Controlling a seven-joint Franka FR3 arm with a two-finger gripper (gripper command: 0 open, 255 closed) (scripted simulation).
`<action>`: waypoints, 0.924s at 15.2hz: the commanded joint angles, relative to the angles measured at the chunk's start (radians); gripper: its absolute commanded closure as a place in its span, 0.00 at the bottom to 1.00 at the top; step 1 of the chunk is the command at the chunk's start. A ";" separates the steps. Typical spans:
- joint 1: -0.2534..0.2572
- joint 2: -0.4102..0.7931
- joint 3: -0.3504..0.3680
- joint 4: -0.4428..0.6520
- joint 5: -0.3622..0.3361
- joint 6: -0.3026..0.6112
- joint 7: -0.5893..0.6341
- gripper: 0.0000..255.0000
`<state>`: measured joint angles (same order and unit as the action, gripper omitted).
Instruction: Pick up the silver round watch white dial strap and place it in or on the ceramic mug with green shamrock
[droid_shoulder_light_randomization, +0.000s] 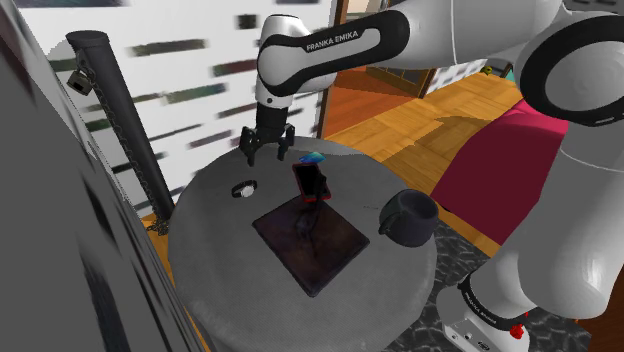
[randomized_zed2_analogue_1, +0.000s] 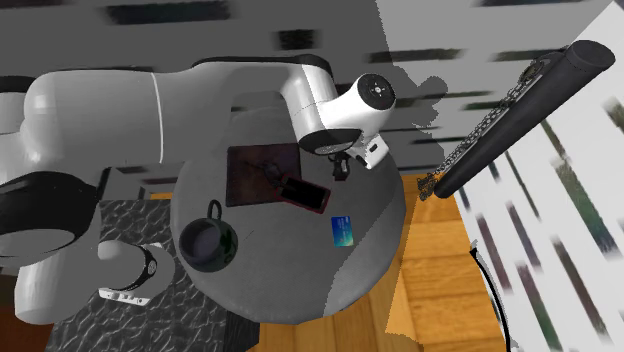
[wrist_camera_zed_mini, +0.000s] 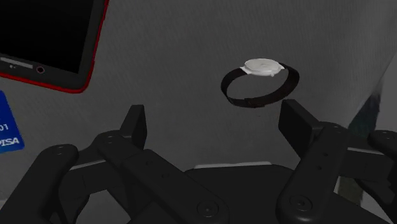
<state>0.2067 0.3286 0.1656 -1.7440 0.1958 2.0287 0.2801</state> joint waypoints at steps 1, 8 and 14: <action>0.016 0.071 0.011 0.071 0.004 -0.001 0.011 0.00; 0.027 0.103 0.014 0.036 0.005 0.067 0.010 0.00; 0.030 0.112 0.015 0.027 0.005 0.085 0.010 0.00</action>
<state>0.2365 0.4399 0.1803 -1.7168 0.2012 2.1134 0.2900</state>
